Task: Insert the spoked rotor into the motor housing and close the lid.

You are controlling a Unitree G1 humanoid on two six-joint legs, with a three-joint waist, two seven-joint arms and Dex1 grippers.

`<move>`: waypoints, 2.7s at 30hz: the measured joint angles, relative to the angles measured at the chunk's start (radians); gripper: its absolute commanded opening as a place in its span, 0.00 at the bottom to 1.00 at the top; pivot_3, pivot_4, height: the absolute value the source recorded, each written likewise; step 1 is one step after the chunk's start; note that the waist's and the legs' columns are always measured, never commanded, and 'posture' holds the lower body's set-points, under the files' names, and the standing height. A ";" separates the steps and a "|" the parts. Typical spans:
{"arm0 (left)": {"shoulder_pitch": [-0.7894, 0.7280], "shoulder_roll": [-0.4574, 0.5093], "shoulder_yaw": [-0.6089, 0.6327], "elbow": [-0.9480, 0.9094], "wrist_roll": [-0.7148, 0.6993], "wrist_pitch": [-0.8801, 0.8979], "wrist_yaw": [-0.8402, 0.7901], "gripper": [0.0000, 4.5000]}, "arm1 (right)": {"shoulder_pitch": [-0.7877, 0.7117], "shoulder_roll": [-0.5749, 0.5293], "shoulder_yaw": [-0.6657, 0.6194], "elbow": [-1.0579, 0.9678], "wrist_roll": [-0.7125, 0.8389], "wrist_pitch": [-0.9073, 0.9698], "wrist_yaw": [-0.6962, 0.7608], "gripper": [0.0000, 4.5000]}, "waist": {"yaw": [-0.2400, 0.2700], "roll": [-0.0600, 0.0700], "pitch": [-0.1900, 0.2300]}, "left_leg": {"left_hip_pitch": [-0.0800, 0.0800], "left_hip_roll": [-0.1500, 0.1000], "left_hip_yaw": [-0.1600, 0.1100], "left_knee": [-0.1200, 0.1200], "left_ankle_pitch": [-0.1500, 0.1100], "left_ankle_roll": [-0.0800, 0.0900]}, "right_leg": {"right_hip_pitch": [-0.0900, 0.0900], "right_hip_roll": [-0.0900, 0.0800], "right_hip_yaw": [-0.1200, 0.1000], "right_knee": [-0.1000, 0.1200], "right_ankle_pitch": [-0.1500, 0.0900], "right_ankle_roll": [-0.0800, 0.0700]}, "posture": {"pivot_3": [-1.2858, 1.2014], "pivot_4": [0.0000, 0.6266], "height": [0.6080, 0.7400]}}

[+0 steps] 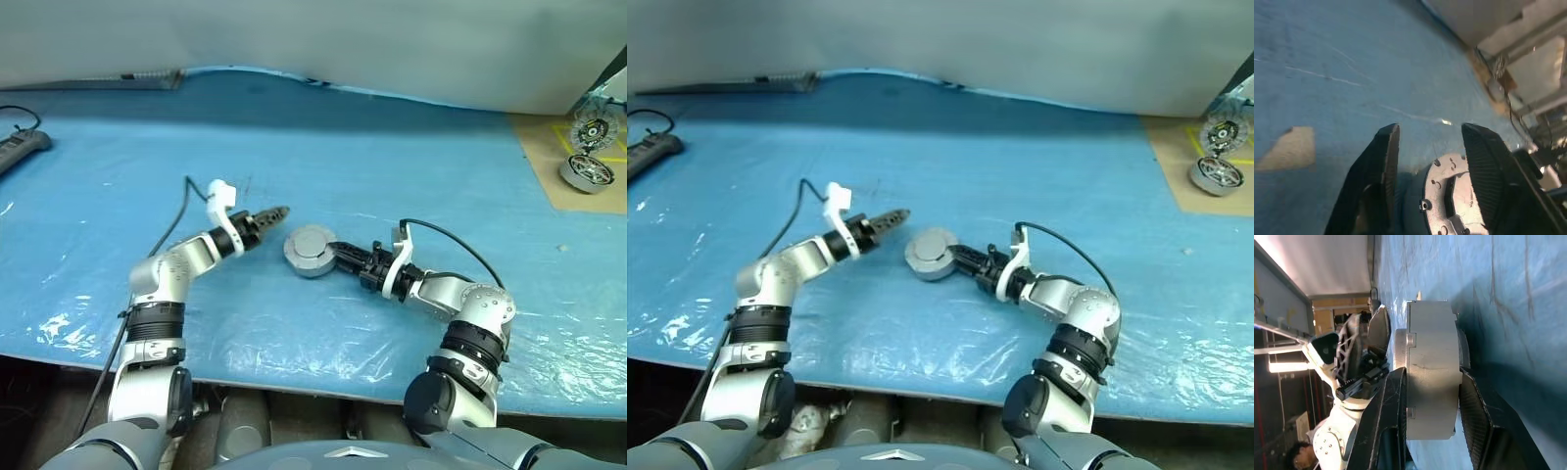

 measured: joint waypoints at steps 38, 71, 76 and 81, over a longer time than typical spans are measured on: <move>0.128 -0.280 0.173 -0.029 -0.653 0.065 0.495 1.00 | -0.170 0.010 0.058 0.099 0.247 -0.173 -0.211 0.25 | 0.001 -0.001 0.000 | -0.004 0.000 -0.002 0.009 0.000 0.000 | -0.001 0.000 -0.001 0.002 0.003 0.005 | 0.52 0.24 1.00; 0.069 -0.145 0.129 0.125 -0.566 -0.033 0.476 0.54 | 0.179 -0.431 0.945 -0.189 -0.259 -0.817 0.125 0.96 | 0.006 -0.002 0.000 | -0.004 0.000 -0.010 0.020 0.000 0.000 | 0.006 -0.001 -0.004 0.007 0.005 0.009 | 0.52 0.24 1.00; -0.133 -0.076 0.123 0.407 -0.423 -0.133 0.344 0.54 | 0.253 -0.434 0.982 -0.210 -0.388 -1.018 0.189 1.00 | 0.010 -0.004 0.002 | -0.006 -0.003 -0.010 0.022 0.000 0.001 | 0.006 -0.002 -0.002 0.007 0.006 0.011 | 0.52 0.24 1.00; -0.371 -0.018 0.128 0.786 -0.264 -0.287 0.217 0.54 | 0.331 -0.458 0.981 -0.227 -0.534 -1.201 0.184 1.00 | 0.009 -0.007 0.003 | -0.007 -0.004 -0.012 0.023 0.000 0.001 | 0.005 -0.002 -0.003 0.007 0.007 0.011 | 0.52 0.24 1.00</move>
